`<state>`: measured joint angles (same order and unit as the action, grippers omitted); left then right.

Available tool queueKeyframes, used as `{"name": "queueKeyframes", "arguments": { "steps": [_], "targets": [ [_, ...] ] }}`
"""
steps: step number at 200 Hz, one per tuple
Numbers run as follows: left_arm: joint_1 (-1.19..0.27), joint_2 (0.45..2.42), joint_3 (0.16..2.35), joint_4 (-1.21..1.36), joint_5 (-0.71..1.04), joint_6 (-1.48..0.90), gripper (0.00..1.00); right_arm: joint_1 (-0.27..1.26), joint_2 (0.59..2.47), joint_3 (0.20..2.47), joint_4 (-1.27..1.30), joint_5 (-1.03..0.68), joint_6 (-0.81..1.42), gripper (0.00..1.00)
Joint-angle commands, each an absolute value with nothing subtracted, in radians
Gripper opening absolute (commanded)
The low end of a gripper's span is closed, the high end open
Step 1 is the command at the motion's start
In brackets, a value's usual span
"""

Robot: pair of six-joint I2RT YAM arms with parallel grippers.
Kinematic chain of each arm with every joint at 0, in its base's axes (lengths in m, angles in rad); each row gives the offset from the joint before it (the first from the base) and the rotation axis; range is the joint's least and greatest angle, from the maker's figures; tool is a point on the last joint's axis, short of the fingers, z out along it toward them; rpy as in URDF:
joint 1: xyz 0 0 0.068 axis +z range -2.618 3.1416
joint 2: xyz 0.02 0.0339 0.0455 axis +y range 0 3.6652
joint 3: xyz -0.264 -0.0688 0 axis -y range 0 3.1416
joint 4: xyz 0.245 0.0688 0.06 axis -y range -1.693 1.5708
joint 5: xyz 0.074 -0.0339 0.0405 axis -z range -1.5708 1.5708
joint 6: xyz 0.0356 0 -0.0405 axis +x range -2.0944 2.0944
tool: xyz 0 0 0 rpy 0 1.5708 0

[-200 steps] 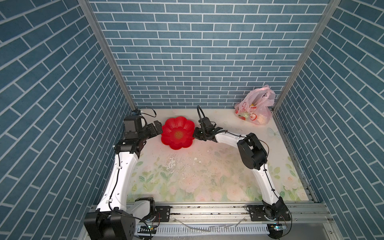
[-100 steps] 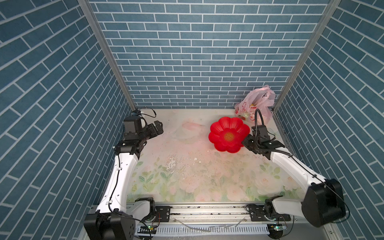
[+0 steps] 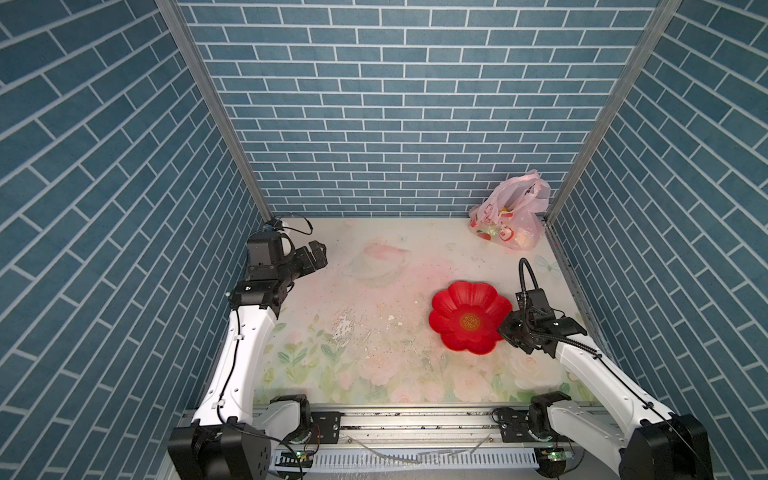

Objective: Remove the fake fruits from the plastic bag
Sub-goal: 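Push the red flower plate with the right gripper toward the robot, then reach the right gripper to the pink bag and grasp its top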

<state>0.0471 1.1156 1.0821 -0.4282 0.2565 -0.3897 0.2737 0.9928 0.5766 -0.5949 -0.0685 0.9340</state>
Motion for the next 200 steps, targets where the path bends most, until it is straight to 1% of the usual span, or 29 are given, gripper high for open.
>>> {"name": "queueKeyframes", "arguments": {
  "steps": [1, 24, 57, 85, 103, 120, 136, 166, 184, 200],
  "targets": [
    [0.044, 1.123, 1.071, -0.416, 0.27, -0.393, 0.99, 0.268, 0.985, 0.538, -0.593, -0.081, 0.917, 0.0],
    [0.043, 1.133, 1.072, -0.417, 0.27, -0.392, 0.99, 0.268, 0.991, 0.527, -0.583, -0.081, 0.915, 0.0],
    [0.041, 1.145, 1.073, -0.419, 0.272, -0.392, 0.99, 0.262, 0.991, 0.535, -0.593, -0.081, 0.907, 0.18],
    [0.04, 1.161, 1.075, -0.42, 0.276, -0.391, 0.99, 0.256, 0.984, 0.557, -0.622, -0.072, 0.893, 0.3],
    [0.039, 1.167, 1.077, -0.422, 0.277, -0.39, 0.99, 0.253, 0.972, 0.585, -0.662, -0.05, 0.877, 0.41],
    [0.037, 1.172, 1.077, -0.423, 0.277, -0.391, 0.99, 0.252, 0.953, 0.632, -0.726, -0.006, 0.856, 0.48],
    [0.036, 1.176, 1.08, -0.428, 0.279, -0.391, 0.99, 0.25, 0.934, 0.695, -0.795, 0.05, 0.829, 0.51],
    [0.034, 1.186, 1.086, -0.437, 0.275, -0.389, 0.99, 0.25, 0.942, 0.834, -0.86, 0.15, 0.76, 0.51],
    [0.034, 1.19, 1.089, -0.441, 0.276, -0.388, 0.99, 0.251, 1.019, 0.931, -0.816, 0.19, 0.672, 0.51],
    [0.034, 1.194, 1.089, -0.443, 0.272, -0.385, 0.99, 0.25, 1.121, 1.022, -0.712, 0.192, 0.592, 0.51]
  ]
}}
